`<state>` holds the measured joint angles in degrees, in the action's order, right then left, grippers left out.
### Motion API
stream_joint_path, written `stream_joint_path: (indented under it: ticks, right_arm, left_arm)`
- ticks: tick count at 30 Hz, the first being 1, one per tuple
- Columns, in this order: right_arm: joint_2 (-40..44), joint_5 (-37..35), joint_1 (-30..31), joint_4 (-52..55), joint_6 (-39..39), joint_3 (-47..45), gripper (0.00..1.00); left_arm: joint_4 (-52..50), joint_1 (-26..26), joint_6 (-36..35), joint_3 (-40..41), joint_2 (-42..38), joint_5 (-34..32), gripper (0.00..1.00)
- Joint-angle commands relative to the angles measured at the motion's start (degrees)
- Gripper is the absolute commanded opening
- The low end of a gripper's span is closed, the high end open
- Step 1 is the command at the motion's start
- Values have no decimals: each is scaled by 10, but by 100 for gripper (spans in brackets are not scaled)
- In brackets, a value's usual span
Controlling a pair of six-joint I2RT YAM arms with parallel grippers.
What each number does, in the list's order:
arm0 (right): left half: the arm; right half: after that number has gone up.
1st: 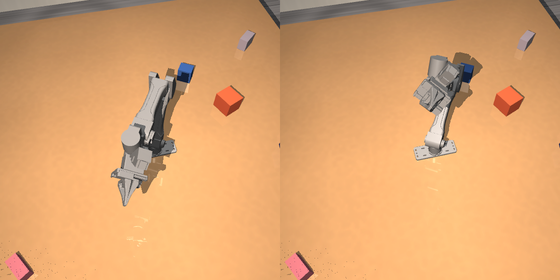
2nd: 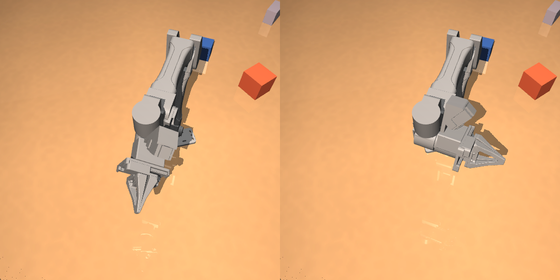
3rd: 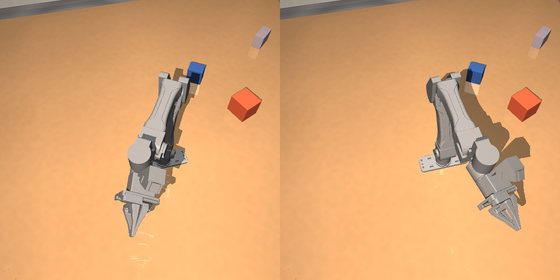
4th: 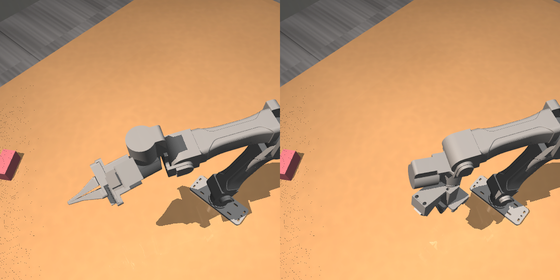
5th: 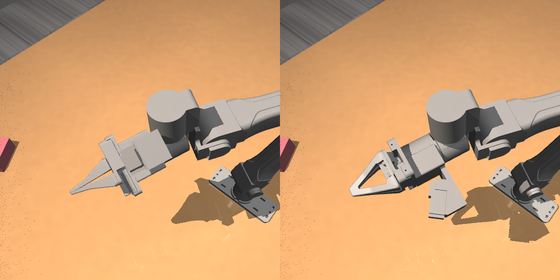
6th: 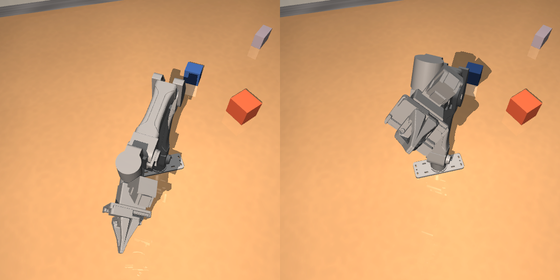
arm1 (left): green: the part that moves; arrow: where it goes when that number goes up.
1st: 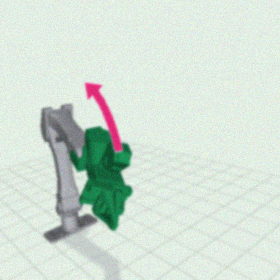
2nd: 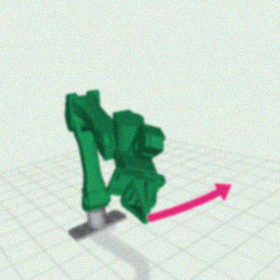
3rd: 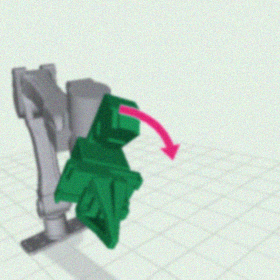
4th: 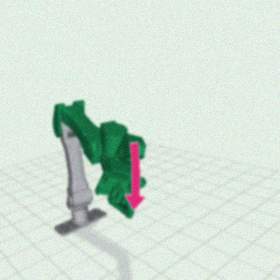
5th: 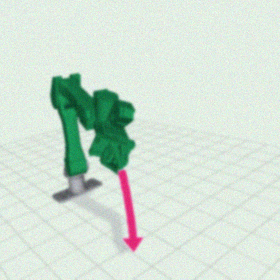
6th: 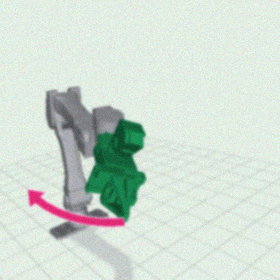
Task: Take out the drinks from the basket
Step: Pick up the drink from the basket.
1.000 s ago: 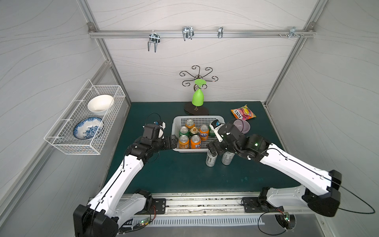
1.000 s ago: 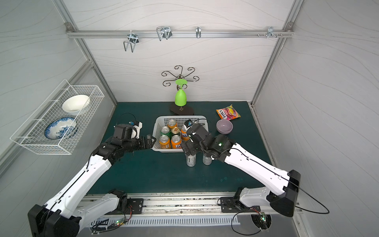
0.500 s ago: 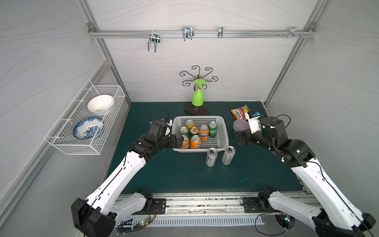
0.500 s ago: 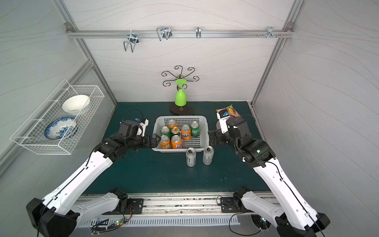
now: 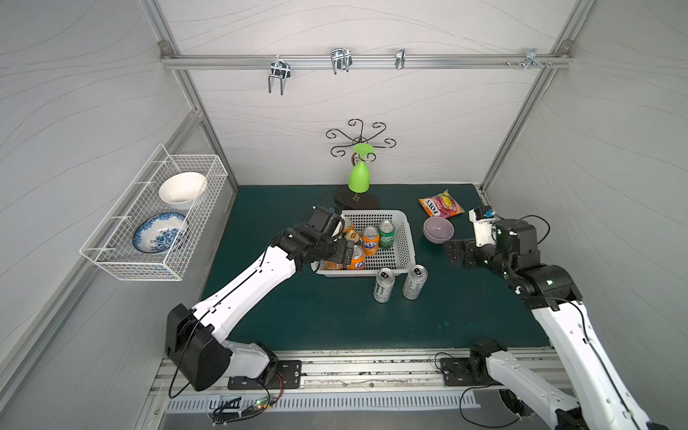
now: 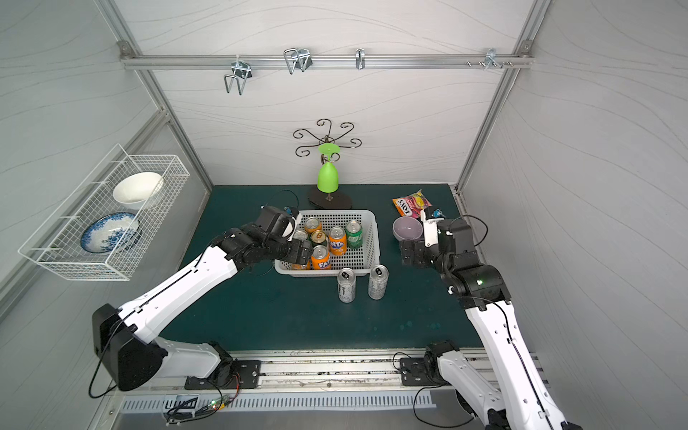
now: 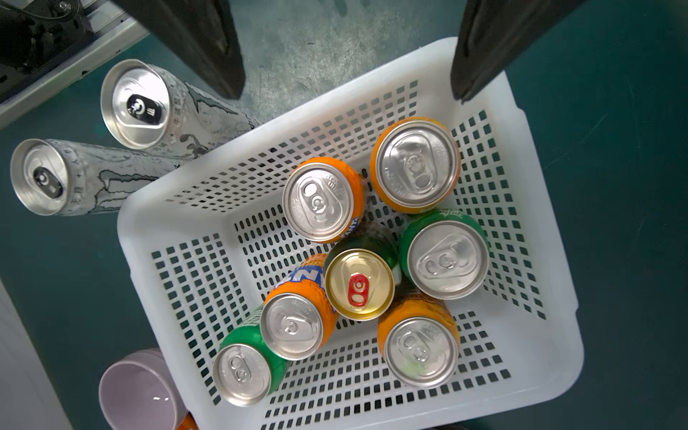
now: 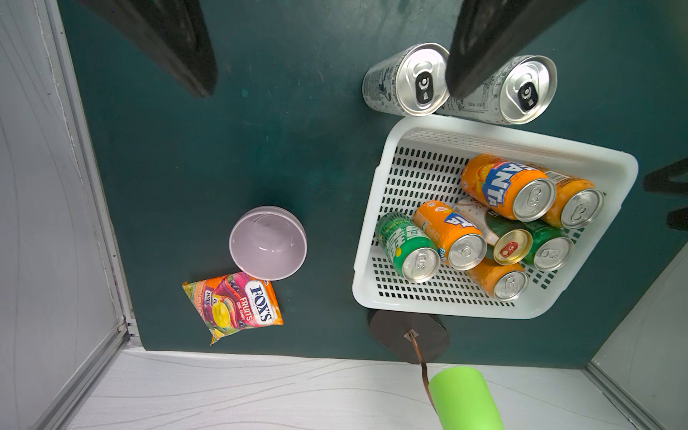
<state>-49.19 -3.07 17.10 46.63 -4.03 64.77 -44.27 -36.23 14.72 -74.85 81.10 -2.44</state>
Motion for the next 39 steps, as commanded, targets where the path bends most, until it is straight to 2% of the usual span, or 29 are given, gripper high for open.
stream_joint_path:
  ticks: [1, 8, 16, 39]
  right_arm:
    - [6, 12, -3, -1, 8, -3, 99]
    - [10, 3, -4, -4, 12, -8, 99]
    - [13, 3, -3, -4, 14, -9, 99]
    - [20, 4, -4, -9, 17, -15, 99]
  left_arm:
    - [-35, -12, -24, -60, 44, -18, 88]
    - [-121, -22, -43, -170, 162, -24, 80]
    - [-149, -34, -55, -235, 248, -20, 79]
    - [-154, -36, -60, -275, 350, -23, 80]
